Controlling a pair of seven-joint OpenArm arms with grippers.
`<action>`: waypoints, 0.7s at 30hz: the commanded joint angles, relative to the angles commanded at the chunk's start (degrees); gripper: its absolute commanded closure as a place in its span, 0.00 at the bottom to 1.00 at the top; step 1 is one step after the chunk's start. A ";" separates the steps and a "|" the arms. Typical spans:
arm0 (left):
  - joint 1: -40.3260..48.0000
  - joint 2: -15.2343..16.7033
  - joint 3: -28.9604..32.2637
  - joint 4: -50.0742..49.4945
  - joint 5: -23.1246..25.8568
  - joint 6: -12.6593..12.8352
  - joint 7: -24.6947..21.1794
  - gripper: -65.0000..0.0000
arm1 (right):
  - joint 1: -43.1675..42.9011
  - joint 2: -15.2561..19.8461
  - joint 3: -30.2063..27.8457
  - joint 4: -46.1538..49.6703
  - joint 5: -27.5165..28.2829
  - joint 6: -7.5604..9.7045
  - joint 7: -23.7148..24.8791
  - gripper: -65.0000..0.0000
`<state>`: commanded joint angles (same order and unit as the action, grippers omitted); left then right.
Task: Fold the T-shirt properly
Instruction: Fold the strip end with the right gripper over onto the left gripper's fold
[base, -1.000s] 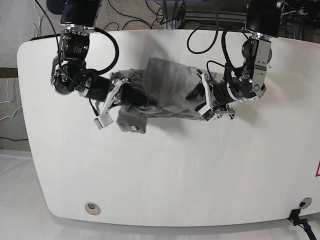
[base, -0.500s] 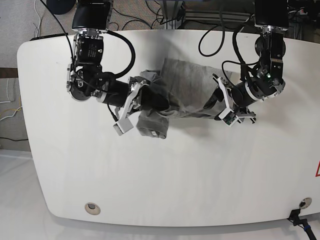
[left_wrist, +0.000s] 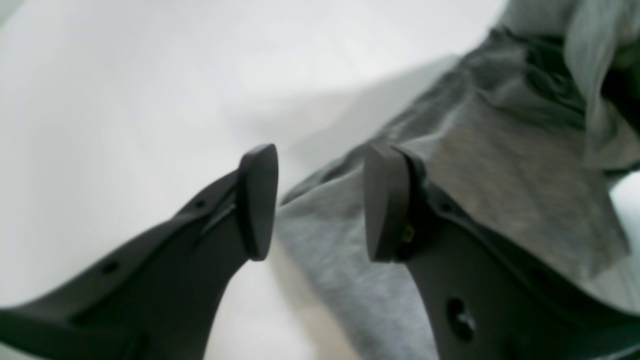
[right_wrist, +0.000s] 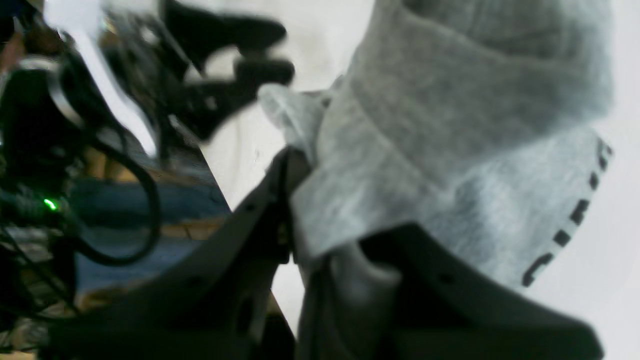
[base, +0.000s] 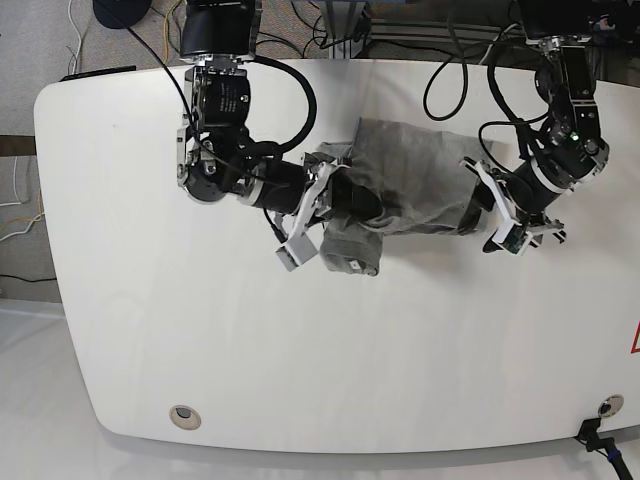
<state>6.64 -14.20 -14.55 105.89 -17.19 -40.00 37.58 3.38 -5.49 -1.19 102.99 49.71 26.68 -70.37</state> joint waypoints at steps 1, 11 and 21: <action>0.53 0.00 -0.53 0.00 0.00 0.00 0.00 0.59 | 0.00 -0.79 -0.53 0.00 -0.70 0.00 0.09 0.86; 3.08 -4.92 -1.41 0.00 -6.42 0.00 0.00 0.59 | 0.53 -3.51 -2.29 -1.67 -4.22 0.00 0.18 0.77; 3.87 -5.71 -1.41 0.00 -6.86 0.00 -0.18 0.59 | 1.14 -3.51 -13.80 -5.63 -3.87 -6.59 8.97 0.76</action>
<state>10.51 -19.91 -15.96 105.89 -24.04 -40.00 37.41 4.53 -9.00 -14.99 97.36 45.85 20.09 -61.41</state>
